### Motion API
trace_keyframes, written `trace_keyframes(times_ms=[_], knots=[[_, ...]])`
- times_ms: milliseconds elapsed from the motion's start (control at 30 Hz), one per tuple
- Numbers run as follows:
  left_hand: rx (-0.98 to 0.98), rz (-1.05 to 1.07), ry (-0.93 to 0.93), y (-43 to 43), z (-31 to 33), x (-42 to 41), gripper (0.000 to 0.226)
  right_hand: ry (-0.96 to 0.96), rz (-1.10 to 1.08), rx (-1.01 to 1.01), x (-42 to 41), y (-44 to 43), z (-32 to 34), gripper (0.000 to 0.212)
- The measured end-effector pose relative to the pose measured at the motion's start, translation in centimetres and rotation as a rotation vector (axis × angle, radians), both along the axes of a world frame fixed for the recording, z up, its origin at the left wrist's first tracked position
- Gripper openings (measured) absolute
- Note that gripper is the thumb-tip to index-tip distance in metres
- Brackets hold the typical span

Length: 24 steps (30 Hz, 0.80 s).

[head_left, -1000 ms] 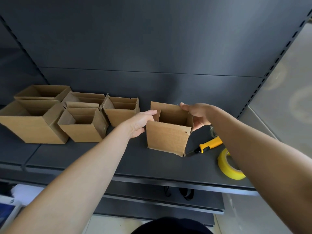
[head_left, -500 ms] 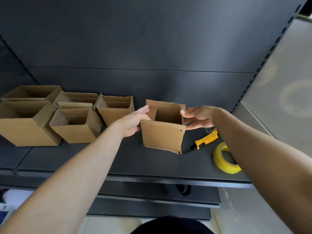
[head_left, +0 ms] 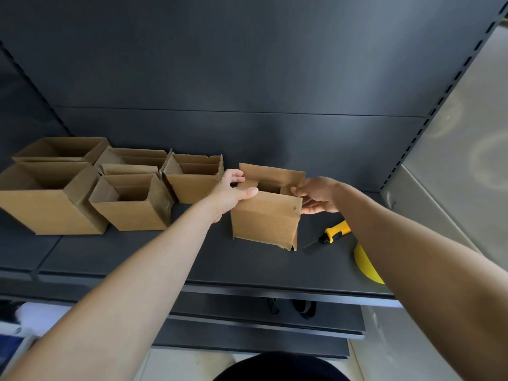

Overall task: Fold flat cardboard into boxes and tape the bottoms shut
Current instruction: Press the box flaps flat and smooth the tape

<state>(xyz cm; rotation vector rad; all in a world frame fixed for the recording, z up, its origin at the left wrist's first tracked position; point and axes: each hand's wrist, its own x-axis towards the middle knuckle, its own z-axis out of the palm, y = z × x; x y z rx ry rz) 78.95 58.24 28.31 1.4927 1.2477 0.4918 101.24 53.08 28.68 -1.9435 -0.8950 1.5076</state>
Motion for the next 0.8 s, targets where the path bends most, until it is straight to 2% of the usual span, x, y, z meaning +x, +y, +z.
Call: trace_keyframes(times_ms=[67, 133, 200, 267, 333, 467, 567, 667, 733, 800], knots=[[0.11, 0.055, 0.065, -0.2, -0.5, 0.6, 0.06, 0.136, 0.0, -0.037, 0.6, -0.3, 0.1, 0.022], [0.173, 0.083, 0.085, -0.3, -0.7, 0.9, 0.072, 0.265, -0.038, -0.058, 1.1, -0.5, 0.3, 0.039], [0.19, 0.088, 0.058, -0.4, -0.8, 1.2, 0.087, 0.301, -0.056, -0.058, 1.3, -0.5, 0.3, 0.059], [0.204, 0.068, 0.055, -0.6, -0.8, 1.3, 0.085, 0.282, -0.064, -0.064, 1.1, -0.3, 0.3, 0.066], [0.226, 0.071, 0.067, -0.5, -0.9, 1.2, 0.069, 0.283, -0.082, -0.06, 1.0, 0.0, 0.2, 0.06], [0.246, 0.069, 0.083, -0.5, -1.2, 1.3, 0.032, 0.226, -0.024, -0.058, 0.8, 0.0, 0.2, 0.023], [0.231, 0.08, 0.128, -0.6, -1.2, 1.6, 0.019, 0.153, -0.044, -0.032, 0.4, 0.1, -0.2, 0.034], [0.223, 0.078, 0.157, -0.6, -1.0, 1.7, 0.01, 0.122, -0.064, -0.025, 0.1, 0.3, -0.2, 0.036], [0.287, 0.075, 0.205, -0.4, -0.9, 2.0, 0.003, 0.104, -0.06, -0.023, 0.0, 0.4, 0.0, 0.036], [0.408, 0.02, 0.298, -0.5, -0.8, 2.7, 0.008, 0.08, -0.061, -0.028, -0.3, 0.3, -0.2, 0.038]])
